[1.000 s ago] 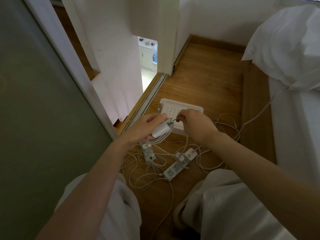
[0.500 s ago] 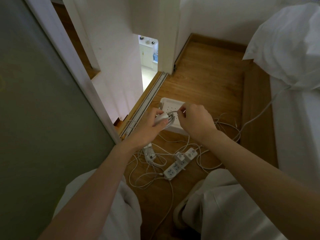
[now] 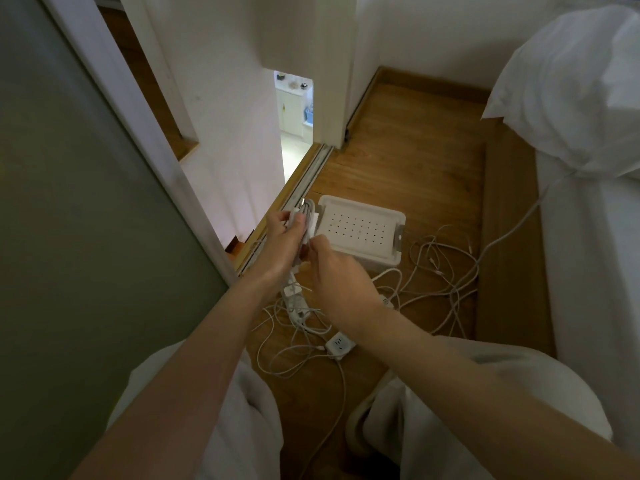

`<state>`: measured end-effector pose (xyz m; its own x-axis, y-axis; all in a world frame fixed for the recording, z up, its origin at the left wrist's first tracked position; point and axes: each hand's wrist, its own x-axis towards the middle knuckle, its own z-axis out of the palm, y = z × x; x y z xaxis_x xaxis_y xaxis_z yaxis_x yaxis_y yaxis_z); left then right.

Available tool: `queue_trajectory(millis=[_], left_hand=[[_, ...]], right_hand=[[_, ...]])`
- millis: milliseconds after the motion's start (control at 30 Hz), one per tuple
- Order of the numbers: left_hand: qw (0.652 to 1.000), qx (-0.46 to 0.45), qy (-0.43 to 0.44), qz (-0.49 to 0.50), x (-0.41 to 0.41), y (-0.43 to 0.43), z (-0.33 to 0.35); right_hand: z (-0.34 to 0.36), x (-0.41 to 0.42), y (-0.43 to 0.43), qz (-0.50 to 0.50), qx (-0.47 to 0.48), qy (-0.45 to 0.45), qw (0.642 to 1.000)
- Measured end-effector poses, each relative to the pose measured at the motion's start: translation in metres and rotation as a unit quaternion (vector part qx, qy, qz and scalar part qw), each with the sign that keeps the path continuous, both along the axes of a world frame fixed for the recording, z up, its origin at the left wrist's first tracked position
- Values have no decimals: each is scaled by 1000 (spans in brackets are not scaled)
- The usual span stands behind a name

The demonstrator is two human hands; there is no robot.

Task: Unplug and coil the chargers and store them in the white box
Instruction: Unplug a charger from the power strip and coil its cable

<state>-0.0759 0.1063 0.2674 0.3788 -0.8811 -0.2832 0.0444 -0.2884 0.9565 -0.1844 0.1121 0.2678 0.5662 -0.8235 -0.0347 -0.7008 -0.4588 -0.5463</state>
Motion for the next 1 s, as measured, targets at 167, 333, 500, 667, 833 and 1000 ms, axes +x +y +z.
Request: queue_trajectory(millis=[167, 333, 500, 667, 833, 1000], left_hand=[[973, 6, 224, 59, 0, 1, 8], [934, -24, 357, 19, 5, 5, 11], [953, -32, 300, 3, 10, 5, 9], [982, -30, 166, -82, 16, 6, 8], [990, -27, -55, -129, 18, 8, 6], [979, -4, -75, -189, 16, 9, 6]], right_hand=[[-17, 3, 11, 50, 8, 42, 998], [-28, -6, 3, 79, 11, 65, 995], [-35, -30, -6, 79, 38, 82, 993], [-23, -44, -35, 62, 34, 96, 993], [-7, -64, -67, 16, 23, 109, 994], [10, -63, -79, 7, -28, 104, 994]])
